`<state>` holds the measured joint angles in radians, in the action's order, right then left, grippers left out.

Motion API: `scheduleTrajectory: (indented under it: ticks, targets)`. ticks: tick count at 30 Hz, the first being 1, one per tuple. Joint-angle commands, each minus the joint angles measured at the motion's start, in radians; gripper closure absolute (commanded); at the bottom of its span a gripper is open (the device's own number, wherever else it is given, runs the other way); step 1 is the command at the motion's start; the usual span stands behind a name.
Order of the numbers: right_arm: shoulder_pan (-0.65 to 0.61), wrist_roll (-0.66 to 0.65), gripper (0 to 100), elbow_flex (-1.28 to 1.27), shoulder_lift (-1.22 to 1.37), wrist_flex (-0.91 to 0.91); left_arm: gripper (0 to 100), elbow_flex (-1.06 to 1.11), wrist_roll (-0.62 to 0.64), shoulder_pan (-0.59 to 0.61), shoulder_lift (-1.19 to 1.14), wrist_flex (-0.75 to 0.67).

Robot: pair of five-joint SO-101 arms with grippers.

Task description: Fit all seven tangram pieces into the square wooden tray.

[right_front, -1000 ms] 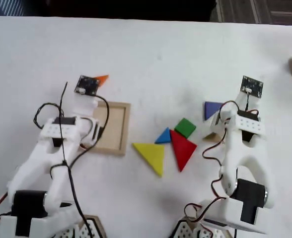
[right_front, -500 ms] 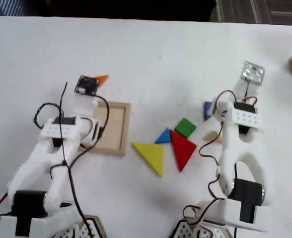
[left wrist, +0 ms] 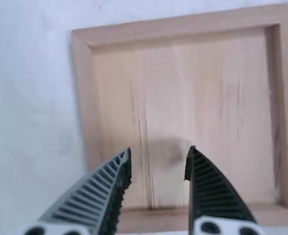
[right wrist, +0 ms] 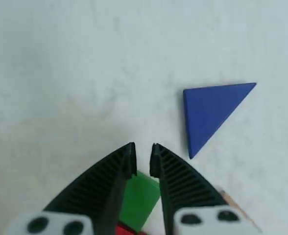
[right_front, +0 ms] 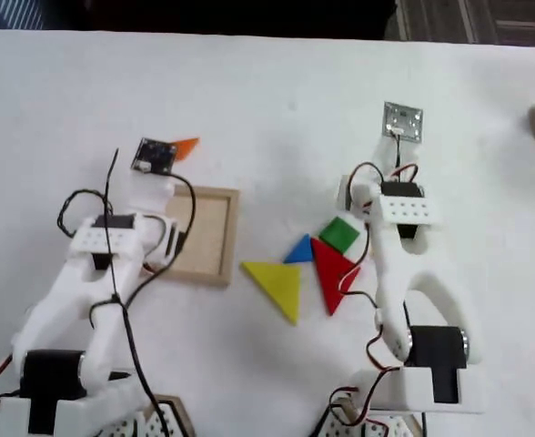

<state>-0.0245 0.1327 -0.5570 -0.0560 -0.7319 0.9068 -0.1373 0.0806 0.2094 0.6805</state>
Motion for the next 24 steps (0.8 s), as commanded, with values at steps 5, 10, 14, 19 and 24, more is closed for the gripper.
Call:
scheduleTrajectory:
  ticks: [5,10,14,19,24]
  targets:
    - [0.001,-0.038,97.2,0.006,-0.067,-0.056,99,-0.012,-0.005,0.002,0.012,-0.021]
    - [0.002,-0.038,96.8,0.006,-0.067,-0.048,96,-0.04,0.0,0.007,0.013,-0.015]
    - [0.002,-0.038,96.9,0.006,-0.067,-0.05,96,-0.087,0.003,0.056,0.013,-0.015]
    - [0.002,-0.038,97.1,0.006,-0.067,-0.051,95,-0.173,0.183,0.13,0.008,-0.012]
    - [0.002,-0.038,97.1,0.005,-0.065,-0.05,95,-0.315,0.235,0.104,-0.001,0.097]
